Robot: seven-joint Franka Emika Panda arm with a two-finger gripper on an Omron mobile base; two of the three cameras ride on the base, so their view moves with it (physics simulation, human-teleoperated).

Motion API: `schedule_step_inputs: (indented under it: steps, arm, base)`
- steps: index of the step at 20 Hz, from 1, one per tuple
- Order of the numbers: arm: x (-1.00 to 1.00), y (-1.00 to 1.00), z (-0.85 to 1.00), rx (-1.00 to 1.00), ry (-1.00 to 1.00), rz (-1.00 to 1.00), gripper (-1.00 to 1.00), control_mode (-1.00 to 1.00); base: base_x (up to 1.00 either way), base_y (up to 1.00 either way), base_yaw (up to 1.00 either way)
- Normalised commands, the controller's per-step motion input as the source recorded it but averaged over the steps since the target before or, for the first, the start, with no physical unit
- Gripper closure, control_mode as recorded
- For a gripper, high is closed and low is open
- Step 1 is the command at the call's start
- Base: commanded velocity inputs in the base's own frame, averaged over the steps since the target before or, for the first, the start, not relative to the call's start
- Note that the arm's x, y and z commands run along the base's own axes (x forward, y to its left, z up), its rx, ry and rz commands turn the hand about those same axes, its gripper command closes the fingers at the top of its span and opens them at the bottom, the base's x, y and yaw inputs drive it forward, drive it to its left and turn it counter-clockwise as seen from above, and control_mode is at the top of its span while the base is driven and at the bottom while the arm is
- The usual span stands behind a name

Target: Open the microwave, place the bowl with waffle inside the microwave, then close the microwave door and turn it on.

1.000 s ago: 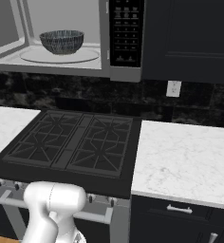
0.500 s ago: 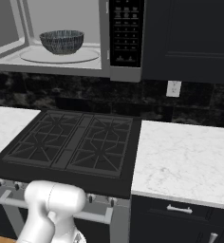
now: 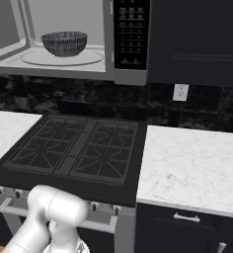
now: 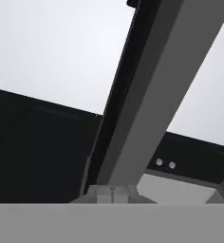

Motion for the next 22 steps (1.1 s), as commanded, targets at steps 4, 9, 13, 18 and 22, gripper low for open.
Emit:
schedule_step_inputs:
  steps: [4,9,13,18,22]
  arm:
    - [0.00,0.68,0.00,-0.01,-0.22,0.00,1.00,-1.00]
    - [-0.16,0.09,0.20,0.06,-0.31,0.00,1.00,-1.00]
    - [-0.13,0.00,0.52,0.09,-0.18,0.00,1.00,-1.00]
    - [-0.15,0.00,0.71,0.06,-0.02,0.00,1.00,-1.00]
    - [-0.23,-0.01,0.79,0.06,0.00,0.00,1.00,-1.00]
  base:
    - [0.00,0.00,0.00]
    - [0.00,0.00,0.00]
    - [0.00,0.00,0.00]
    - [0.00,0.00,0.00]
    - [0.00,0.00,0.00]
